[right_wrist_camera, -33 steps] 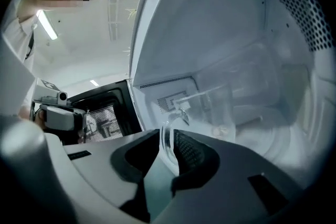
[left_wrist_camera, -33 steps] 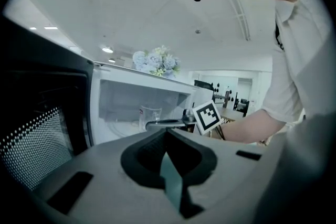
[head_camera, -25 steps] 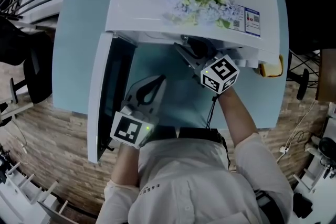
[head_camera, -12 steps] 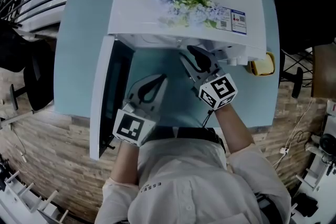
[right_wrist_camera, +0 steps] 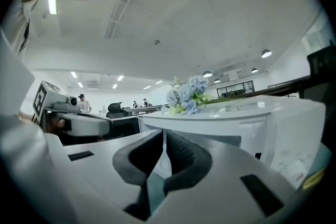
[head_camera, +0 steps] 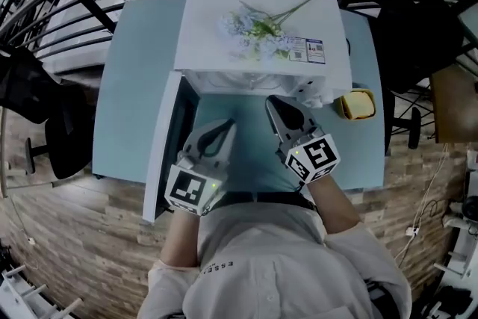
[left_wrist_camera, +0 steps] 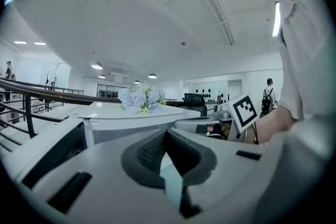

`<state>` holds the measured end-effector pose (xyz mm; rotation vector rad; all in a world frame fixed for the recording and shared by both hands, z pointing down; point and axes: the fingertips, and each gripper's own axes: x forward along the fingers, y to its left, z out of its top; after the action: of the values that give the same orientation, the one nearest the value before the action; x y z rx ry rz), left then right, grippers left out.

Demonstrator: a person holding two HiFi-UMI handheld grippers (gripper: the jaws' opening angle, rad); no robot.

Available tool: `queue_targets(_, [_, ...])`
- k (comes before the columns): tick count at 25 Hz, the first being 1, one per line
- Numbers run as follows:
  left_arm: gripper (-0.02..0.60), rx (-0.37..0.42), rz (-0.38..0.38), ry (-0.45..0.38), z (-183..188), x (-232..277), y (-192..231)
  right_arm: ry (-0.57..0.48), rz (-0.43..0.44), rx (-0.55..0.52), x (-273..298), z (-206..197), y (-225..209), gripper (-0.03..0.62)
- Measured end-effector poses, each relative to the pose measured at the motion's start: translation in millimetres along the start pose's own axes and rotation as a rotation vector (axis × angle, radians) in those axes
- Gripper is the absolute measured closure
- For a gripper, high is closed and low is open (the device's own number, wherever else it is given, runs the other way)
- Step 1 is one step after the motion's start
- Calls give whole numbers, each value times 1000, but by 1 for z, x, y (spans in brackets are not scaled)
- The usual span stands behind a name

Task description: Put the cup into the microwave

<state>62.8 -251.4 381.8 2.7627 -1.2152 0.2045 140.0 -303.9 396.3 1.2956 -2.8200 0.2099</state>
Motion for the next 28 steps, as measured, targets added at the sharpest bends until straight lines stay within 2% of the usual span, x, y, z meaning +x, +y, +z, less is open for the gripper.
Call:
queue_targets(9, [581, 89, 12, -102, 40, -19, 10, -56, 16, -66, -31, 52, 25, 577])
queue_targets(13, [581, 116, 27, -120, 55, -26, 13, -91, 21, -80, -38, 70, 35, 577])
queue_targets(18, [581, 128, 25, -119, 64, -32, 11, -120, 18, -74, -46, 79, 44, 577])
queue_targets(23, [581, 133, 38, -128, 69, -41, 12, -175, -22, -109, -50, 87, 50, 579])
queue_targets(28, [581, 129, 40, -150, 73, -48, 11, -175, -4, -107, -51, 85, 58, 579])
